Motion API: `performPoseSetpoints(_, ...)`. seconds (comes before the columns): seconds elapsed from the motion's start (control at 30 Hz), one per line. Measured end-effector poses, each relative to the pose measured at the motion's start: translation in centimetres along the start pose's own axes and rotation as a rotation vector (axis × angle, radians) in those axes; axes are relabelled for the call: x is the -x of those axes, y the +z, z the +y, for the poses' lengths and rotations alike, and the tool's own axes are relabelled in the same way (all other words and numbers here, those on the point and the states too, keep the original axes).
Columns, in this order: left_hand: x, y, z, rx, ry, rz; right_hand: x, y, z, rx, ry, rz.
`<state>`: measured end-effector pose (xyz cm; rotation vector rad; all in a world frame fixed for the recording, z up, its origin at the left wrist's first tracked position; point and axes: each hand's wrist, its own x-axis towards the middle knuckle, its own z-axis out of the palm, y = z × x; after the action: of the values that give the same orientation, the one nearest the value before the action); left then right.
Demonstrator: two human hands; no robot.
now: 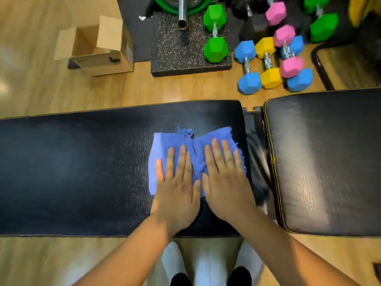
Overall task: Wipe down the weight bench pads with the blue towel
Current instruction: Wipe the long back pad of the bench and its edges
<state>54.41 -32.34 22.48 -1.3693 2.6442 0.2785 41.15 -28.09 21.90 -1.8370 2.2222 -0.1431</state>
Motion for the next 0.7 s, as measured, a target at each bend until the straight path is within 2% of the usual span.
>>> performPoseSetpoints(0.2, 1.9, 0.7, 0.6, -0.07, 0.059, -0.004, 2.6, 0.5, -0.2, -0.036, 0.034, 0.011)
performPoseSetpoints(0.53, 1.8, 0.3, 0.1, 0.015, 0.083, -0.001, 2.6, 0.3, -1.1, 0.029, 0.087, 0.023)
performPoseSetpoints(0.7, 2.9, 0.1, -2.7, -0.018, 0.241, -0.041, 3.8, 0.8, -3.7, 0.07, 0.165, -0.004)
